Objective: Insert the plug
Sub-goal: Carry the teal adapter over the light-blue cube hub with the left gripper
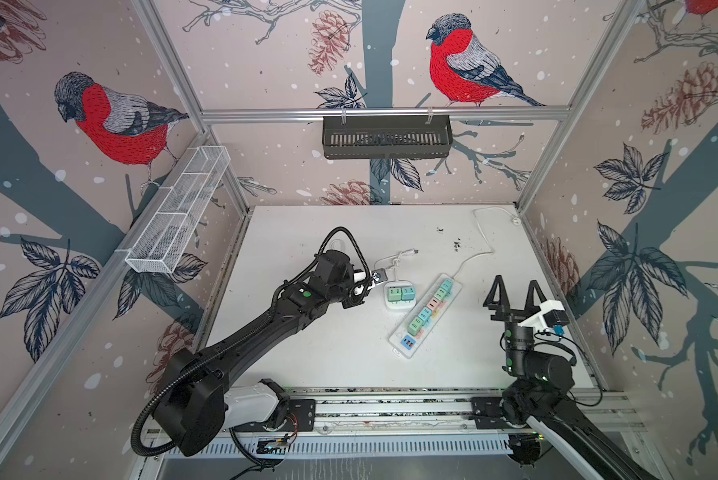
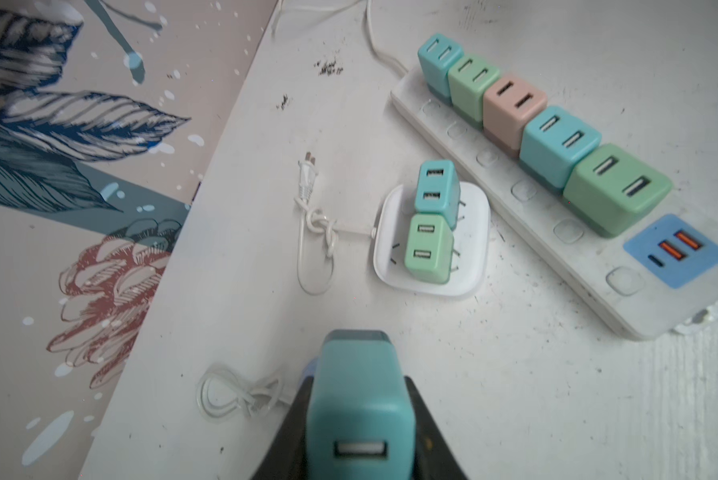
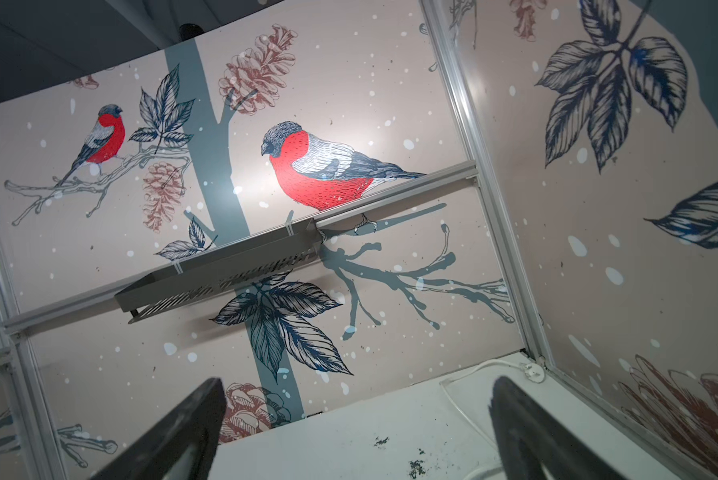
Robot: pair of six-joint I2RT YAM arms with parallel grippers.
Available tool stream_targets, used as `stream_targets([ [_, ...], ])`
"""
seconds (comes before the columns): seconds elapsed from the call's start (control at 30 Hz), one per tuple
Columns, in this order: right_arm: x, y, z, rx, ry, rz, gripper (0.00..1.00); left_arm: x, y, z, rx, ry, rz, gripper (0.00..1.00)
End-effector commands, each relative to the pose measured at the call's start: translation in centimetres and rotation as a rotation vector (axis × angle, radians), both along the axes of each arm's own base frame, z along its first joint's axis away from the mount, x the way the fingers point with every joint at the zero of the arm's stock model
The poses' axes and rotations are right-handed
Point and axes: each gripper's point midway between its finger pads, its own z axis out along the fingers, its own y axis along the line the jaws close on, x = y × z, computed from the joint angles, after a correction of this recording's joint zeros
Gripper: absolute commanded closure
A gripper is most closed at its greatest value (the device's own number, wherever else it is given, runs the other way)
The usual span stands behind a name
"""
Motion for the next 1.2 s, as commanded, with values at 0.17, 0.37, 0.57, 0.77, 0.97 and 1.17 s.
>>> stream_targets([
  [0.17,1.7,-0.4,-8.6,-0.036,0.195,-0.061,0.0,0.0,1.2,-3.1,0.036,0.1,-0.006,1.0],
  [0.37,1.7,0.0,-8.6,-0.045,0.191,-0.039,0.0,0.6,2.2,-4.0,0.071,0.093,-0.025,1.0],
  [0.57,1.7,-0.1,-8.6,-0.042,0.191,-0.039,0.0,2.1,3.5,-6.4,0.179,0.172,-0.039,1.0],
  [0.77,1.8,0.1,-8.6,-0.048,0.188,-0.03,0.0,3.1,3.4,-7.9,0.273,0.266,-0.065,1.0],
  [0.97,1.8,0.1,-8.5,-0.047,0.188,-0.029,0.0,3.9,3.3,-8.7,0.314,0.282,-0.086,1.0],
  [1.17,1.8,0.1,-8.5,-0.05,0.188,-0.028,0.0,4.1,3.5,-9.0,0.335,0.284,-0.093,1.0],
])
